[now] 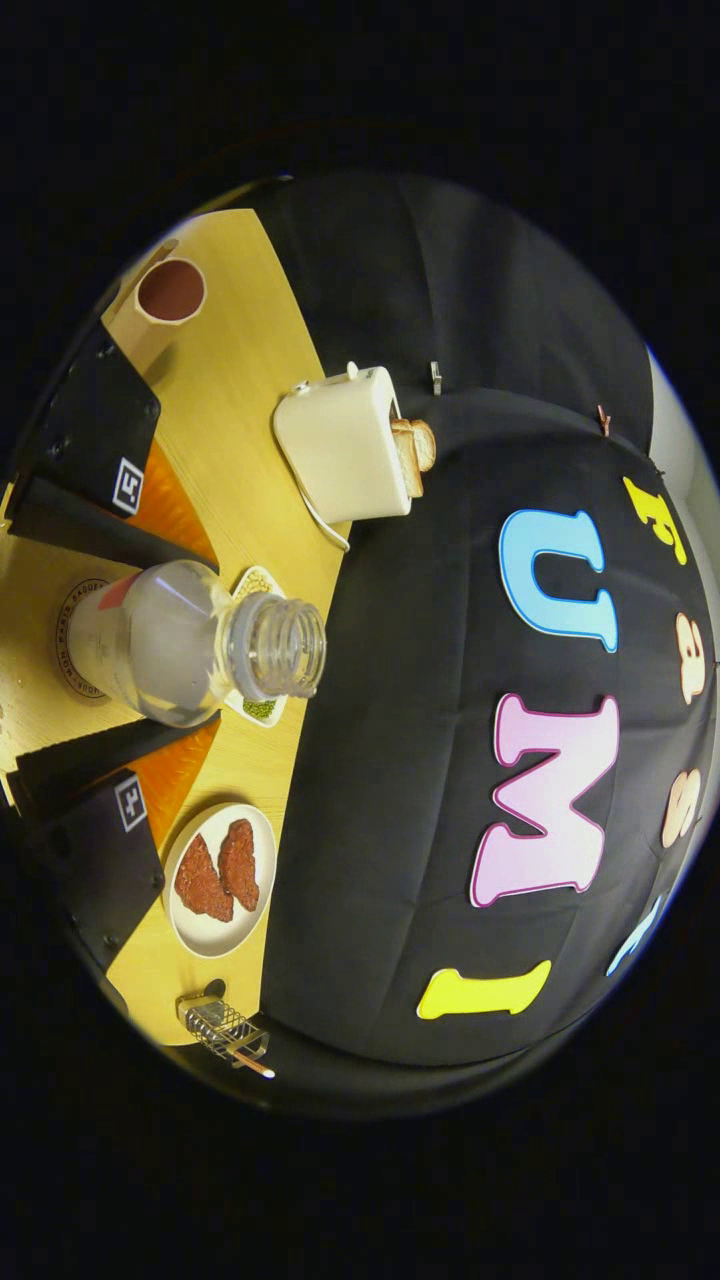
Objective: Take the bottle from table, then pour the juice into the cup, finally place the bottle on the coaster
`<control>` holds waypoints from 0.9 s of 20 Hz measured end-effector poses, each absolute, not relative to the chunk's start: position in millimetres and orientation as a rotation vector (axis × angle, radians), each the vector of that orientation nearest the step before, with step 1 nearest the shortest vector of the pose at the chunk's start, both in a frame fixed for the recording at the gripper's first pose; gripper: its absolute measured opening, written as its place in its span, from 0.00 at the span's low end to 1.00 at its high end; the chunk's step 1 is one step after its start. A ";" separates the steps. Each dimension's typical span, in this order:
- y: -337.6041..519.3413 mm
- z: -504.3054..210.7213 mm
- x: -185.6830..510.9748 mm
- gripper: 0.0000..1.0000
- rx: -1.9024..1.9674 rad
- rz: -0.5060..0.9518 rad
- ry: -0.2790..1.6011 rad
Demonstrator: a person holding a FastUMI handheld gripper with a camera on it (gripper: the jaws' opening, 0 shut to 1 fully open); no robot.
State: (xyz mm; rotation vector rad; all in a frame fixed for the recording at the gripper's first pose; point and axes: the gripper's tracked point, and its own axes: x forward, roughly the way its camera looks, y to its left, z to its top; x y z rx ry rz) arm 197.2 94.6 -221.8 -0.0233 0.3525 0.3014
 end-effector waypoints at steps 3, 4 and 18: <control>93.4 -206.1 195.2 0.99 0.008 0.298 0.331; 91.1 -198.8 193.0 0.98 0.004 0.295 0.318; 27.5 -25.3 110.4 0.97 -0.048 0.209 0.096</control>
